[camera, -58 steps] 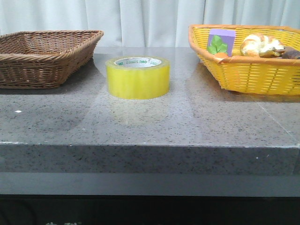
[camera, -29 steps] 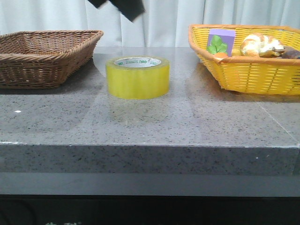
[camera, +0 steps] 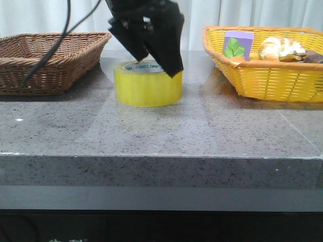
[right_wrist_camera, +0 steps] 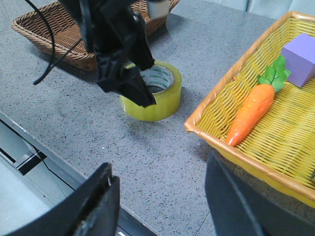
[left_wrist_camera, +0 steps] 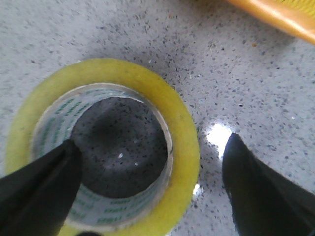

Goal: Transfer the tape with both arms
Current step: 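Lower the left gripper onto the tape roll and grasp its rim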

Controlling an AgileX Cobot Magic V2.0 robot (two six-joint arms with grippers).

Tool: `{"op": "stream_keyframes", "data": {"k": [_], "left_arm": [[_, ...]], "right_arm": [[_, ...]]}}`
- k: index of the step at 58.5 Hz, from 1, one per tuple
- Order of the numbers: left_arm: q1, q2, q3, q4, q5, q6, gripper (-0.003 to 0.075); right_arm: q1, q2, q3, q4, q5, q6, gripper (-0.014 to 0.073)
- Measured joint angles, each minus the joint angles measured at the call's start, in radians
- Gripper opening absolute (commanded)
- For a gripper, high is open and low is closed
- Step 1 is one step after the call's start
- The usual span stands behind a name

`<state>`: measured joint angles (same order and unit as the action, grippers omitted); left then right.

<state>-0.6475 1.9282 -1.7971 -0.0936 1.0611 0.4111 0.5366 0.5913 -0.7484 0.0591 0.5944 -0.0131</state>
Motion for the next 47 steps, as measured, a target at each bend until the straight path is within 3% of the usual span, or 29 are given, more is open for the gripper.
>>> {"op": "stream_keyframes", "data": {"k": [18,24,31,36,47], "left_arm": [[0.0,0.081,-0.002,-0.011,-0.014,0.0,0.0554],[0.0,0.091,-0.002,-0.012,-0.022,0.001,0.0445],[0.0,0.091,-0.002,-0.014,-0.02,0.001,0.0248],[0.0,0.091,-0.002,-0.022,-0.018,0.001,0.0166],[-0.002,0.091,-0.002,-0.035,-0.016,0.001,0.0131]], "right_arm": [[0.0,0.0,0.0,0.0,0.0,0.0,0.042],[0.0,0.0,0.0,0.0,0.0,0.0,0.042],[0.0,0.0,0.0,0.0,0.0,0.0,0.042],[0.0,0.0,0.0,0.0,0.0,0.0,0.042],[0.0,0.0,0.0,0.0,0.0,0.0,0.042]]}}
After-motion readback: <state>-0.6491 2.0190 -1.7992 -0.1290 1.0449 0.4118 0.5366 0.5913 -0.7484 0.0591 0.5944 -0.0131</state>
